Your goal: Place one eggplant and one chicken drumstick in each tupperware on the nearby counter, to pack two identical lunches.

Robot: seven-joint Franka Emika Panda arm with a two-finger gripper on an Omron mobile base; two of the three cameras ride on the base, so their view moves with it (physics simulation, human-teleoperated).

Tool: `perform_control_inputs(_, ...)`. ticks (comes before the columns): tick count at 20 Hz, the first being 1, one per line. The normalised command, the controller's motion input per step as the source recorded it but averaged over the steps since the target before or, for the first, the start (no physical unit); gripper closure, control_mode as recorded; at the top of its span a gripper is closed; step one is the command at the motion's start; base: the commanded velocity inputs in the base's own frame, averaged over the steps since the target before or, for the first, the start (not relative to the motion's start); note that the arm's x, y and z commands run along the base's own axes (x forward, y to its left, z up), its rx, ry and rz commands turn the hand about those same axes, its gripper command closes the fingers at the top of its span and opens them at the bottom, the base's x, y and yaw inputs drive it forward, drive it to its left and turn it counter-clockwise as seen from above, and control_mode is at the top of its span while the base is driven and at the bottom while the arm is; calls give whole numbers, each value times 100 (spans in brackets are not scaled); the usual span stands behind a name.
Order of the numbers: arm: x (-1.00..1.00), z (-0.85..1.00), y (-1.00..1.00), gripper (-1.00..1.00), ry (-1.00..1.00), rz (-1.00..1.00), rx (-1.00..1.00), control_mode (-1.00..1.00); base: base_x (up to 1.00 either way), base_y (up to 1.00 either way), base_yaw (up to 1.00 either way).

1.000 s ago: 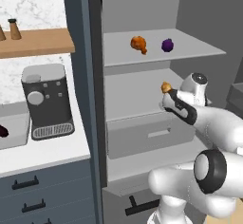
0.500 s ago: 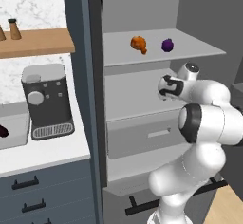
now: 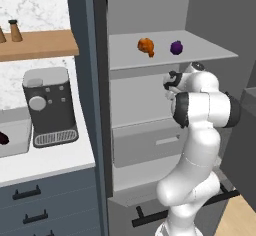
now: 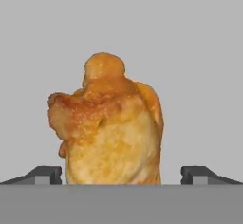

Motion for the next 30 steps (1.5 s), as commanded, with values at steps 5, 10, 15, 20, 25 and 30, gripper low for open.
perform_control_inputs(5, 21, -68, 0, -100, 5, 1, -1, -100, 0, 0, 0)
perform_control_inputs(10, -23, -79, 0, 100, 5, 0, -3, -100, 0, 0, 0)
perform_control_inputs(15, -97, -33, 0, 100, -4, 0, 0, -100, 0, 0, 0)
perform_control_inputs(20, -100, 5, 29, 100, -2, 7, 0, -100, 0, 0, 0)
perform_control_inputs(25, -100, 28, 75, 100, 0, 17, -5, -100, 0, 0, 0)
perform_control_inputs(30, -100, 61, 48, 100, -1, 19, -2, -100, 0, 0, 0)
